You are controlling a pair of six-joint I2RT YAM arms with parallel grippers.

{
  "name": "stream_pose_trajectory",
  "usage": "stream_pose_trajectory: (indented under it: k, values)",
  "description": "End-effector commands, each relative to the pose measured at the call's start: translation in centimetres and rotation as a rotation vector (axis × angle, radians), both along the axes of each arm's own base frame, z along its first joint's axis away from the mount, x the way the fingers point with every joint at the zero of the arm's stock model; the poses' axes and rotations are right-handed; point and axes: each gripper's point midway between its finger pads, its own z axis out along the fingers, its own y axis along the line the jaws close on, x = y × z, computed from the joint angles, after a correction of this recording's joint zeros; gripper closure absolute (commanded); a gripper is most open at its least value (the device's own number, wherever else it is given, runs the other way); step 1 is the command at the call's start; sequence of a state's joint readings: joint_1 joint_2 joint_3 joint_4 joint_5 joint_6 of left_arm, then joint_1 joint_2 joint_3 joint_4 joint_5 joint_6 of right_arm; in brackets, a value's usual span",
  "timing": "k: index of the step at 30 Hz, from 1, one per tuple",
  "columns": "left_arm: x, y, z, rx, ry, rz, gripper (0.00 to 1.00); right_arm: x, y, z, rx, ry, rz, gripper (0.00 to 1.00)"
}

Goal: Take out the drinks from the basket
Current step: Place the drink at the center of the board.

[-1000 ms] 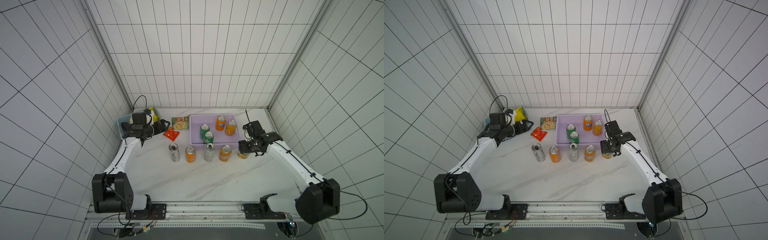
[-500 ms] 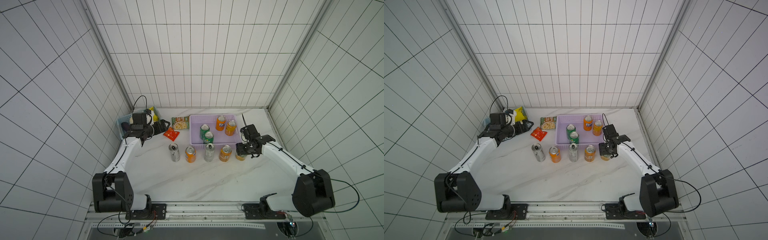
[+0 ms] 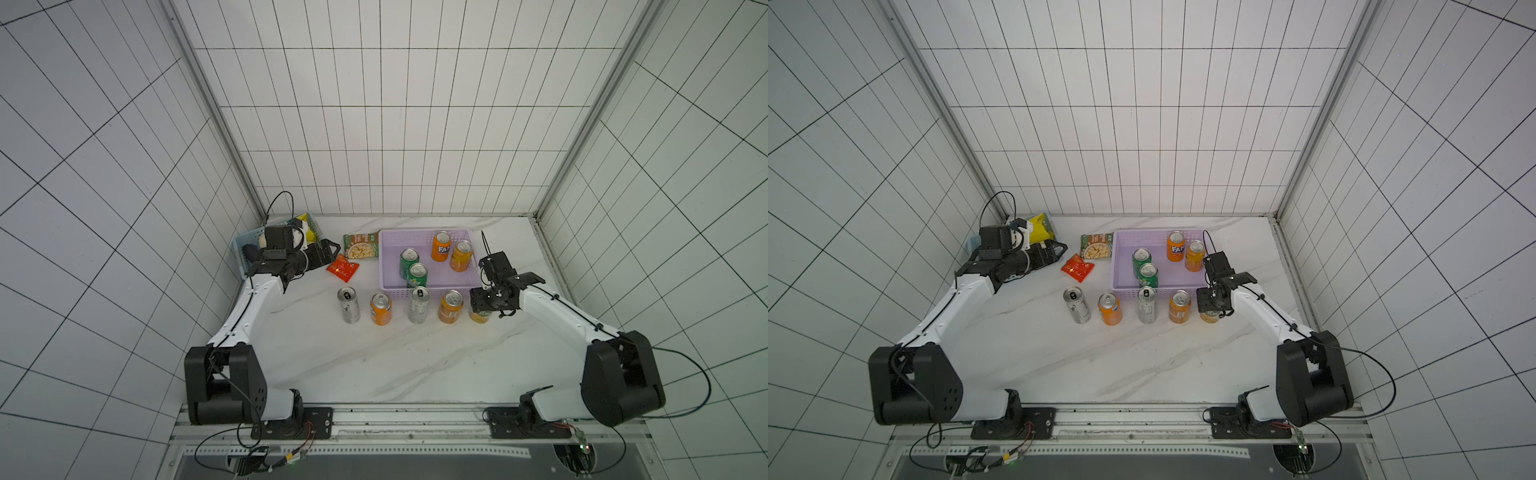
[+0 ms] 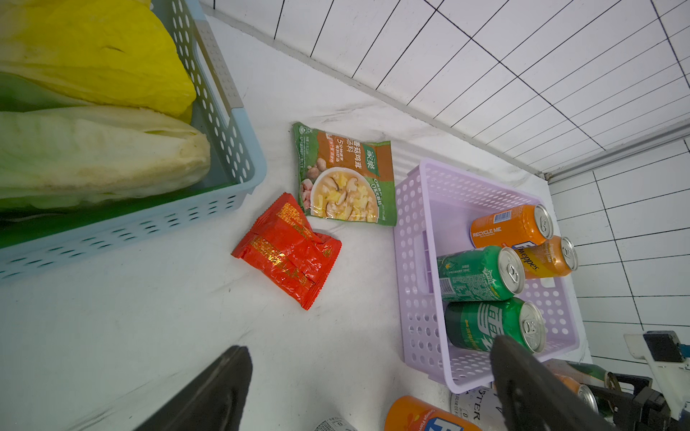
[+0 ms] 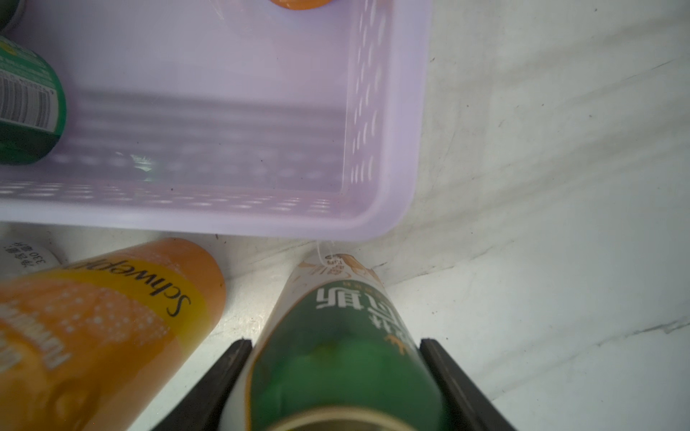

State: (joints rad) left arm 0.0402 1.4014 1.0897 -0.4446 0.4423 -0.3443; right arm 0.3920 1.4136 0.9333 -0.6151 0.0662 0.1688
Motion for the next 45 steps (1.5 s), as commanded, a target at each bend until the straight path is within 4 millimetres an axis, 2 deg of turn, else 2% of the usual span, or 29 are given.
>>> stream_pose_trajectory:
  k: [1,6,18,21,28,31,38,45]
  values:
    - [0.5,0.1,1.1,0.001,-0.030,0.000,0.02,0.0,-0.7,-0.3,-0.011,-0.018,-0.022,0.33]
    - [0.5,0.1,1.2,0.004,-0.031,-0.004,0.02,0.0,-0.7,0.6,-0.004,-0.044,-0.020,0.22]
    - [0.5,-0.6,1.8,-0.008,-0.049,-0.049,0.02,0.9,-1.2,5.4,0.019,-0.150,-0.029,0.00]
    - [0.5,-0.6,1.6,-0.011,-0.042,-0.050,0.02,1.5,-1.6,7.2,0.031,-0.195,-0.035,0.01]
    - [0.5,-0.6,1.4,-0.006,-0.037,-0.047,0.02,3.6,-4.4,11.3,0.044,-0.290,-0.097,0.01]
    - [0.4,-0.4,1.4,0.005,-0.037,-0.043,0.02,4.4,-5.9,12.5,0.051,-0.316,-0.127,0.01]
    - [0.4,-0.4,1.3,0.023,-0.036,-0.042,0.02,5.7,-9.3,13.6,0.104,-0.344,-0.204,0.01]
    - [0.2,-1.8,1.4,0.091,-0.032,-0.086,0.02,5.7,-9.8,13.3,0.145,-0.348,-0.221,0.01]
